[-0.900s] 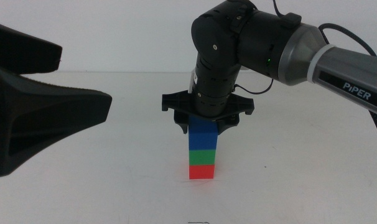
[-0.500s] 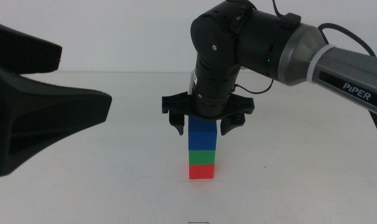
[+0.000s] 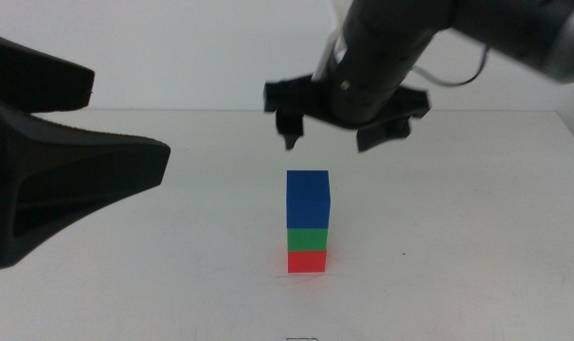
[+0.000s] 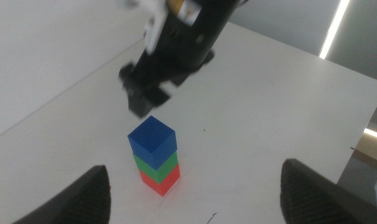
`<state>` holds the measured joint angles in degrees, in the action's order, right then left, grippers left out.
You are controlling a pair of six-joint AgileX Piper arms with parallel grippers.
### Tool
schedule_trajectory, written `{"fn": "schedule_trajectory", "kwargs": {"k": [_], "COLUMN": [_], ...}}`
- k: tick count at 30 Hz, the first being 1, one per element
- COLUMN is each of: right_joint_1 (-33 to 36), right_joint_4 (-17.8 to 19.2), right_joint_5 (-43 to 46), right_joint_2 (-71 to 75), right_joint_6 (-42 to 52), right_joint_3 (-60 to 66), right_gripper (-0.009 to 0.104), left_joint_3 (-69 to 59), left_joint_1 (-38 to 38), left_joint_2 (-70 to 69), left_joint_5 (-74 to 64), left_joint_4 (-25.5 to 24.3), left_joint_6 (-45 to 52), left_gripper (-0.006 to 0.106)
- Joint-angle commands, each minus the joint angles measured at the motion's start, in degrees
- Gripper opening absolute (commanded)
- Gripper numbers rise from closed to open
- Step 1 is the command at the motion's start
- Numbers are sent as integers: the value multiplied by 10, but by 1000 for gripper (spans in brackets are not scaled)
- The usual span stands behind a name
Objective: Stack red cubes first, then green, then blue cubes in a specific spot.
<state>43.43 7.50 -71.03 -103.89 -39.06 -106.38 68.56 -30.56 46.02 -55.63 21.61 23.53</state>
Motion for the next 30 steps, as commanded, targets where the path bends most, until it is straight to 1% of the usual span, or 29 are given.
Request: {"fn": "schedule_trajectory", "kwargs": {"k": [1,6,11,14,18,21,24,28,30], "right_joint_1": [-4,-38,-104,-155,-234,-295,-344,-384,-386], "right_joint_4": [23,5,-10,-22,-55,-65,-89,-129,-130], "right_joint_5": [-35,-28,4,51,136,198,257,315,327], "right_joint_2": [58,140,234,303,398,464,524,565,572], "right_joint_6": [23,110,199,227,270,307,335,368,376], "right_joint_3": [-19,0,64,123,220,297,363,427,442], "right_gripper": [72,72,72,72,72,72,75,82,84], "left_joint_3": [12,12,12,12,12,12,12,12,12], "left_joint_1": [0,0,0,0,0,0,0,0,0], "left_joint_2": [-1,-1,-1,-1,-1,-1,-1,-1,-1], "left_joint_5": [39,39,39,39,39,39,39,39,39], "left_joint_4": [16,16,16,16,16,16,16,16,16], "left_joint_6": [-3,-3,-3,-3,-3,-3,-3,-3,-3], "left_gripper": [94,94,94,94,94,94,94,94,94]}}
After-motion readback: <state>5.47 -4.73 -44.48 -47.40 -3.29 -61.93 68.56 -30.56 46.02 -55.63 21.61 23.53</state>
